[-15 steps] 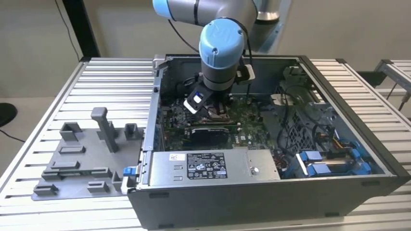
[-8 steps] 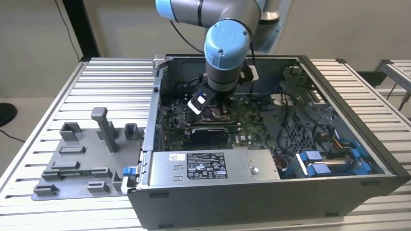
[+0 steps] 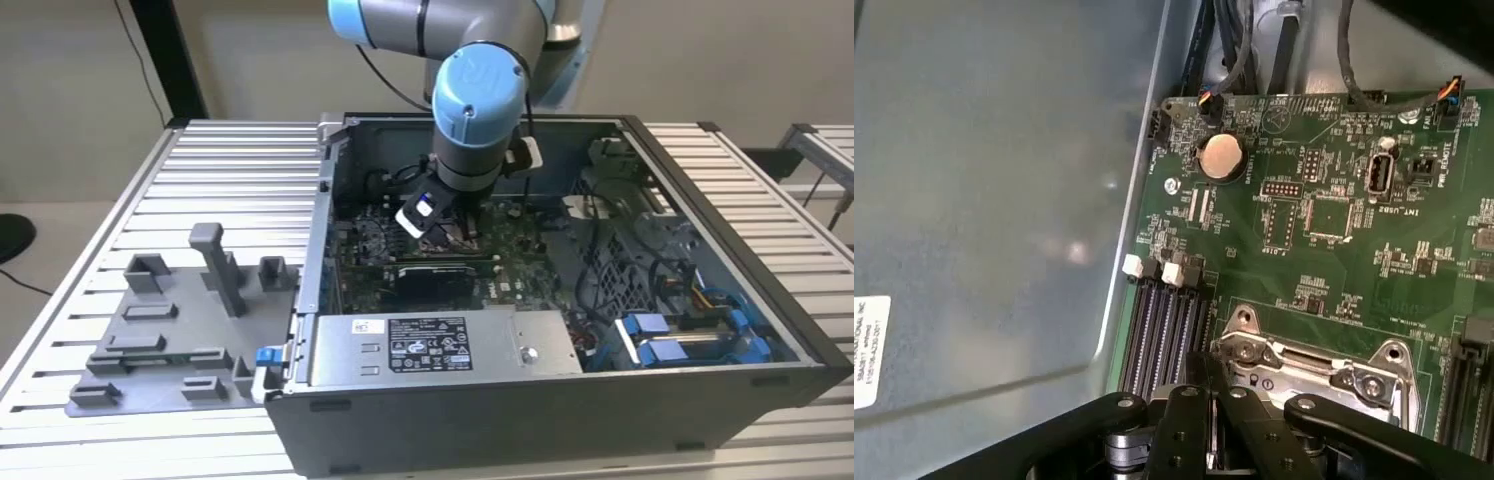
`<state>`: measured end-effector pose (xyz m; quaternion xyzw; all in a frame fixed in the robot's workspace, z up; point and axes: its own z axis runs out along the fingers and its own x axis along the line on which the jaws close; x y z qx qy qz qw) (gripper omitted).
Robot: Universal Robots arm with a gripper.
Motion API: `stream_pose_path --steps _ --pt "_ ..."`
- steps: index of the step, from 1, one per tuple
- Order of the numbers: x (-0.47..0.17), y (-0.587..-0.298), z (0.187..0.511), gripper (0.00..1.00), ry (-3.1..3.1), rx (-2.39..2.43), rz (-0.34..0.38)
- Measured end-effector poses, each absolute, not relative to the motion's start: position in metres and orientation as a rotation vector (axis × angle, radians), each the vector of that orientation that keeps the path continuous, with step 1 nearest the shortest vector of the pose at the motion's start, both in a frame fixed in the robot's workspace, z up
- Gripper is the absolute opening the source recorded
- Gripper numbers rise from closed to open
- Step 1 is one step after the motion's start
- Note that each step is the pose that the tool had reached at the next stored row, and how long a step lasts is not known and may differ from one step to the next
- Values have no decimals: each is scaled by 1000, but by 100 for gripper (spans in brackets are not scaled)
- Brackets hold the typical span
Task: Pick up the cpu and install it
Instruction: 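Close the cpu cover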
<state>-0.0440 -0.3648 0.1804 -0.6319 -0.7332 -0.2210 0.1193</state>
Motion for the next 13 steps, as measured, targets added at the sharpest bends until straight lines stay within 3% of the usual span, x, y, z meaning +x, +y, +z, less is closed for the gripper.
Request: stream_pose_path --steps 13 --pt "-77 -367 215 0 -2142 -1847 -648"
